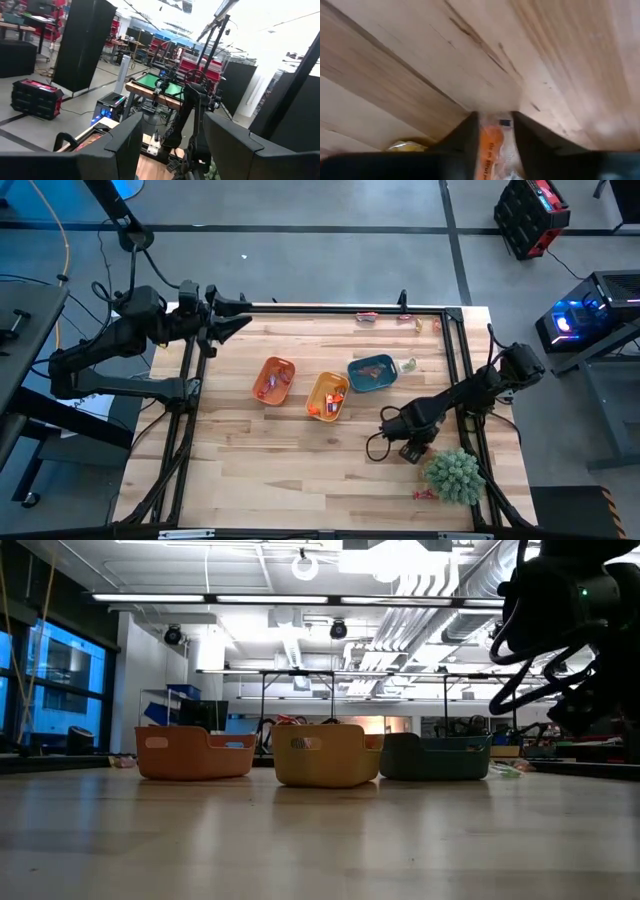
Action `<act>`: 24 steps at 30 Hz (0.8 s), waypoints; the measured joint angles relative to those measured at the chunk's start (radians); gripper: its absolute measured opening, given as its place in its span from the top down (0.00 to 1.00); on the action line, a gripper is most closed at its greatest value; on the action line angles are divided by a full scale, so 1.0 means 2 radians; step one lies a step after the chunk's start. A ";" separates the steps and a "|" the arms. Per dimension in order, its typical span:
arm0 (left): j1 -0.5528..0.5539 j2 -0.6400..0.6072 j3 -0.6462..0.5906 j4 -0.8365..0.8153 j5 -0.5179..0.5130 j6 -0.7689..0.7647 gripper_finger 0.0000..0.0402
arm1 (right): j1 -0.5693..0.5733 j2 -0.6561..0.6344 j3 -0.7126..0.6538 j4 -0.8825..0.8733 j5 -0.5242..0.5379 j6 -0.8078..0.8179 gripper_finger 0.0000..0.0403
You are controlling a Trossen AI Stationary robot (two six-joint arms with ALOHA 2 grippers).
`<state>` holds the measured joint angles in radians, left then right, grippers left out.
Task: Sort candy
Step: Put the orange gummy into the blue bin
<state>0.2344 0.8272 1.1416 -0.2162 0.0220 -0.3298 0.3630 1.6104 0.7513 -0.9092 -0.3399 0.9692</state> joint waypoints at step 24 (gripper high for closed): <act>0.000 0.000 0.000 0.001 -0.028 0.008 0.51 | -0.232 -0.008 0.219 -0.016 0.296 -0.184 0.98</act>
<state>0.2352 0.8268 1.1416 -0.2142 -0.0349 -0.3130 -0.1004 1.5948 1.1886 -0.9416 0.2526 0.6010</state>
